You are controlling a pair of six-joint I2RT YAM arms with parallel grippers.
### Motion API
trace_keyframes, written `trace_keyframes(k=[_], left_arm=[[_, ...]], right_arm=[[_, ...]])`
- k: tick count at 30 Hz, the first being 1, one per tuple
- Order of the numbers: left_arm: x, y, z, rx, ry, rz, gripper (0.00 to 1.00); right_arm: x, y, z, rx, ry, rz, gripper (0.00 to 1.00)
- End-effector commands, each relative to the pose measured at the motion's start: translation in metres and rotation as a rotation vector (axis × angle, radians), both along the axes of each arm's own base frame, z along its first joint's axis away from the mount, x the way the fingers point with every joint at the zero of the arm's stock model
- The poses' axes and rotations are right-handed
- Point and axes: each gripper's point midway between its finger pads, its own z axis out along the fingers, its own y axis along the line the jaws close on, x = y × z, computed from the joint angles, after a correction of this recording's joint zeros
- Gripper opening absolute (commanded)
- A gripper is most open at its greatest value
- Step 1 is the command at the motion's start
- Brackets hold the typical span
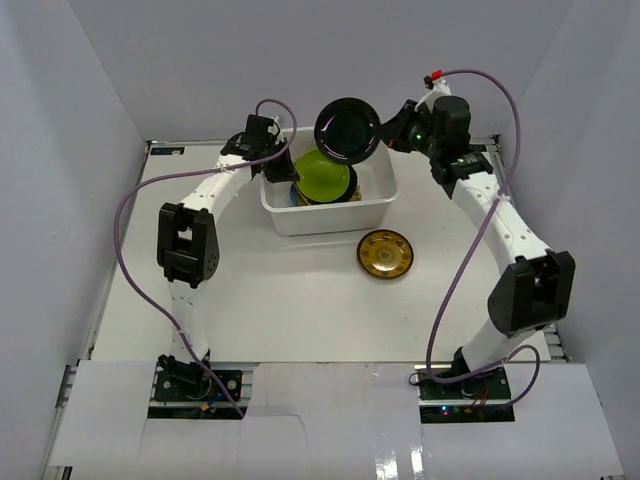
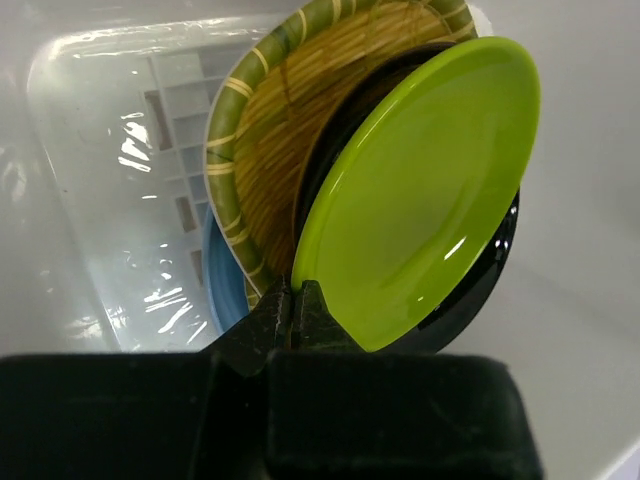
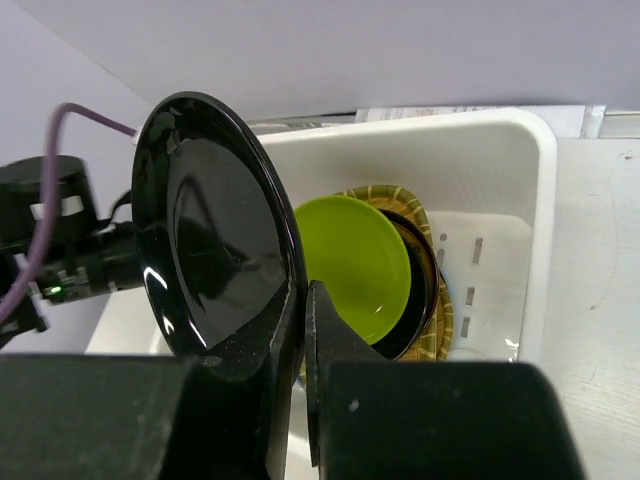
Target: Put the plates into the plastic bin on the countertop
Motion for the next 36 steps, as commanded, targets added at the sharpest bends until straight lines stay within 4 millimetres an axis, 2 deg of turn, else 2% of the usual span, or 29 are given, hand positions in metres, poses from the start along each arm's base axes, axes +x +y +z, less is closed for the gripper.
trace_keyframes(k=[1,2,3,4,6,7,8,10,12,13,14,15,16,17,20,22,24,26,27,28,29,30,31,32,35,36], left_arm=[[-0.002,-0.008,0.046,-0.034,-0.09,-0.052,0.0],[-0.004,-0.007,0.041,-0.032,-0.078,-0.054,0.0],[-0.007,-0.005,0.033,-0.022,-0.062,-0.054,0.0],[-0.008,-0.005,0.03,-0.017,-0.056,-0.054,0.12],[-0.012,0.0,0.027,-0.002,-0.05,-0.039,0.33],[-0.013,0.001,0.029,0.001,-0.056,-0.033,0.56],[-0.012,0.004,0.034,0.007,-0.075,-0.02,0.66],[-0.016,0.007,0.056,-0.002,-0.121,-0.008,0.8],[-0.016,0.01,0.076,-0.014,-0.176,0.012,0.81],[-0.022,0.014,0.094,-0.024,-0.212,0.022,0.82],[-0.025,0.018,0.12,-0.043,-0.275,0.05,0.82],[-0.023,0.019,0.116,-0.041,-0.275,0.062,0.82],[-0.032,0.024,0.132,-0.051,-0.31,0.08,0.83],[-0.032,0.027,0.145,-0.071,-0.352,0.103,0.82],[-0.043,0.042,0.175,-0.086,-0.453,0.169,0.82],[-0.047,0.046,0.184,-0.09,-0.479,0.187,0.81],[-0.055,0.042,0.193,-0.116,-0.498,0.154,0.8],[-0.065,0.03,0.194,-0.158,-0.477,0.086,0.79],[-0.071,0.026,0.193,-0.176,-0.462,0.064,0.78],[-0.08,0.019,0.19,-0.2,-0.442,0.026,0.77],[-0.086,0.017,0.188,-0.207,-0.434,0.014,0.76],[-0.1,0.01,0.176,-0.207,-0.406,-0.009,0.76],[-0.108,0.006,0.168,-0.203,-0.39,-0.025,0.75],[-0.121,-0.005,0.16,-0.197,-0.375,-0.049,0.74],[-0.151,-0.017,0.129,-0.165,-0.322,-0.072,0.73],[-0.171,-0.03,0.114,-0.158,-0.294,-0.107,0.73]], right_arm=[[0.016,0.016,0.006,-0.065,-0.034,0.003,0.08],[0.02,0.019,0.002,-0.072,-0.024,-0.001,0.08],[0.025,0.026,-0.015,-0.089,0.015,0.006,0.08],[0.029,0.029,-0.015,-0.094,0.018,0.003,0.08],[0.032,0.035,-0.031,-0.119,0.054,0.006,0.08],[0.035,0.038,-0.045,-0.133,0.081,0.009,0.08],[0.036,0.041,-0.049,-0.142,0.09,0.011,0.08],[0.037,0.044,-0.065,-0.158,0.12,0.015,0.08],[0.038,0.048,-0.079,-0.173,0.144,0.019,0.08],[0.038,0.049,-0.084,-0.179,0.151,0.018,0.08],[0.038,0.051,-0.094,-0.185,0.166,0.02,0.08],[0.038,0.053,-0.1,-0.19,0.175,0.024,0.08],[0.038,0.054,-0.104,-0.192,0.185,0.026,0.08],[0.038,0.058,-0.108,-0.195,0.191,0.032,0.08],[0.039,0.066,-0.12,-0.201,0.212,0.049,0.08],[0.04,0.071,-0.121,-0.198,0.21,0.054,0.08],[0.044,0.078,-0.125,-0.207,0.22,0.062,0.08],[0.046,0.083,-0.129,-0.223,0.223,0.064,0.08],[0.047,0.085,-0.14,-0.234,0.247,0.068,0.08],[0.049,0.087,-0.137,-0.235,0.243,0.069,0.09],[0.05,0.088,-0.14,-0.249,0.244,0.061,0.18],[0.051,0.089,-0.145,-0.257,0.252,0.058,0.26],[0.053,0.088,-0.14,-0.255,0.243,0.055,0.35],[0.053,0.088,-0.139,-0.259,0.239,0.055,0.51],[0.052,0.087,-0.12,-0.255,0.199,0.059,0.66],[0.049,0.084,-0.105,-0.26,0.164,0.058,0.69]])
